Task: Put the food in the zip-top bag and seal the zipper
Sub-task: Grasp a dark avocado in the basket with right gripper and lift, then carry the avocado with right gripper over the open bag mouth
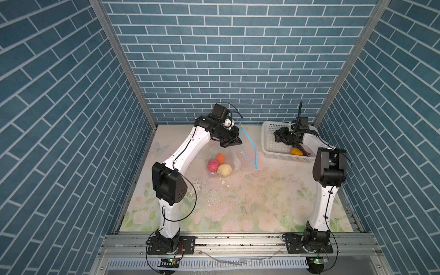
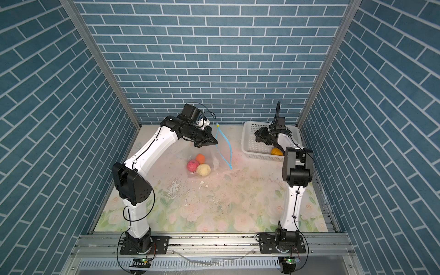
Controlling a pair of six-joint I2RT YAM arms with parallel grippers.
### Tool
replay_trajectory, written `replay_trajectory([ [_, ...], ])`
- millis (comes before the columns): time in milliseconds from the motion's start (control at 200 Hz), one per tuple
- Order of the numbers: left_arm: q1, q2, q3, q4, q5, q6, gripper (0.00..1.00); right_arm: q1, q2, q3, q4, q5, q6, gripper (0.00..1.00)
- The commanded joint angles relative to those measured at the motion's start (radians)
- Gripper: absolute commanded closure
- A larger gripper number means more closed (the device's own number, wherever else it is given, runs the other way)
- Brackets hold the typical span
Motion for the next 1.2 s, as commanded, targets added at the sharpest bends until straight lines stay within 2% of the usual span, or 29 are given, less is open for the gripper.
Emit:
replay_trajectory([
  [0, -0.004, -0.012, -0.015, 0.014, 0.007, 0.005, 1.0, -0.004, -0.056, -0.065, 0.217, -0.065, 0.205, 0.47],
  [165, -0.004, -0.018, -0.022, 0.017, 0.007, 0.005, 1.0, -0.004, -0.058, -0.081, 0.27, -0.053, 0.271, 0.49],
  [495, -0.005, -0.018, -0.024, 0.02, 0.006, 0.005, 1.0, -0.001, -0.15, -0.184, 0.306, -0.034, 0.274, 0.49],
  [850, -0.004, -0.018, -0.026, 0.035, 0.0, -0.008, 1.0, 0.02, -0.353, -0.376, 0.31, -0.022, 0.238, 0.5],
  [1195, -0.012, -0.001, -0.007, 0.031, 0.003, -0.01, 1.0, 0.098, -0.579, -0.534, 0.26, -0.021, 0.152, 0.5],
])
